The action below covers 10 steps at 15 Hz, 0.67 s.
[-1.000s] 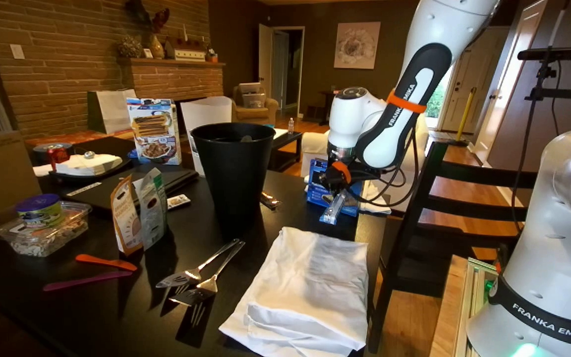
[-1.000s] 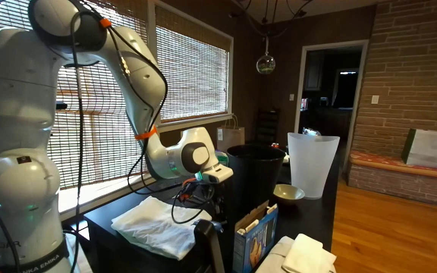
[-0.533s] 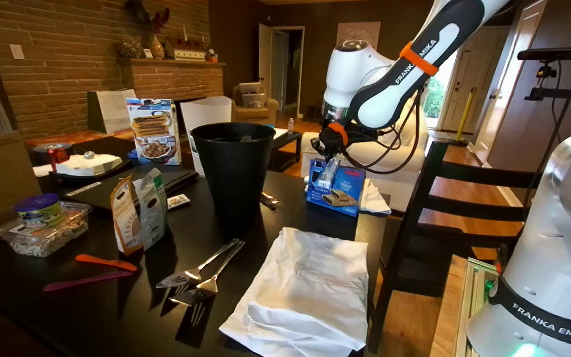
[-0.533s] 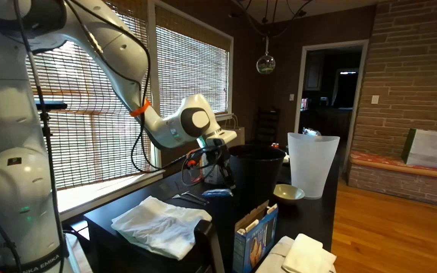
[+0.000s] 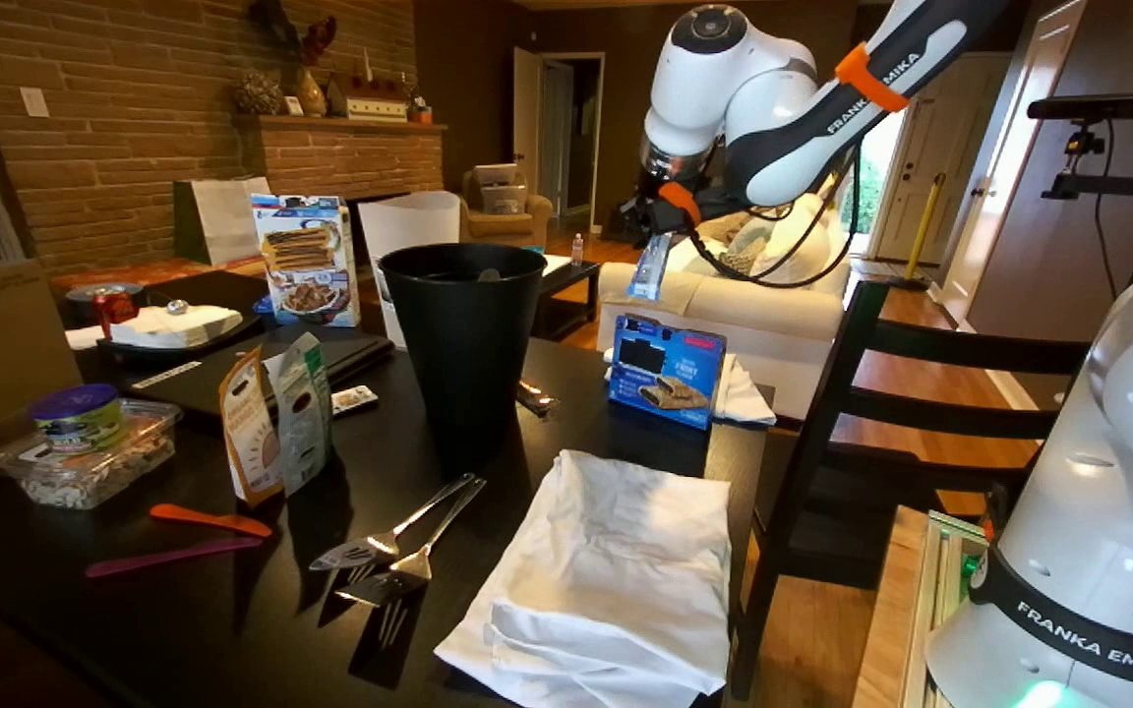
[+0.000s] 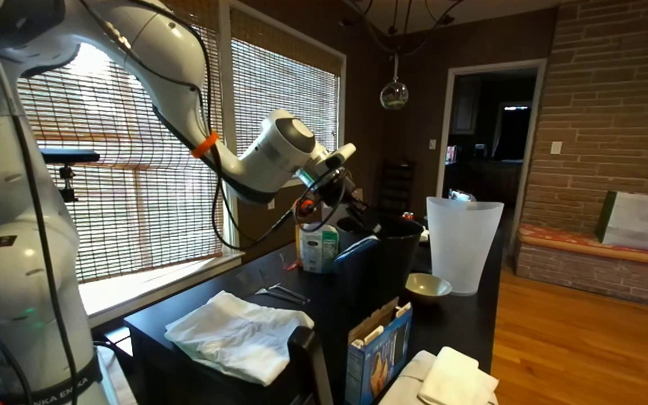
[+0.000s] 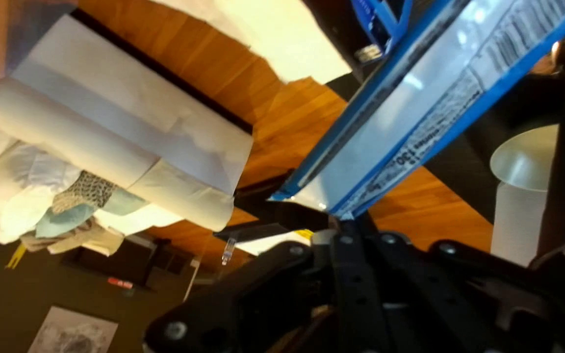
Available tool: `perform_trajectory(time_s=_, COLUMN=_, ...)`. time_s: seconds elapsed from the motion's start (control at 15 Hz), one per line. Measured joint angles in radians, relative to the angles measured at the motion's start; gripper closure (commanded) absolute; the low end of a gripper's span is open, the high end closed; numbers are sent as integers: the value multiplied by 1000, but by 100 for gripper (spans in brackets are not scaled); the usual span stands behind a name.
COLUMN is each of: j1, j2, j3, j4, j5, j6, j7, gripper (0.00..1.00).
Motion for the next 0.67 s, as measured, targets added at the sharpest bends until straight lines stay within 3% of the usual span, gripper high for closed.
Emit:
perform_trajectory(time_s=0.33, j1=-33, j2=3, j3=4, j4=14, j5=-355, j6=-43, j7=227, gripper=100)
perform_trajectory(time_s=0.67, j1=-36, j2=31, j3=-2, j4=8, j5=-510, j6=-150, j7=379, gripper=100)
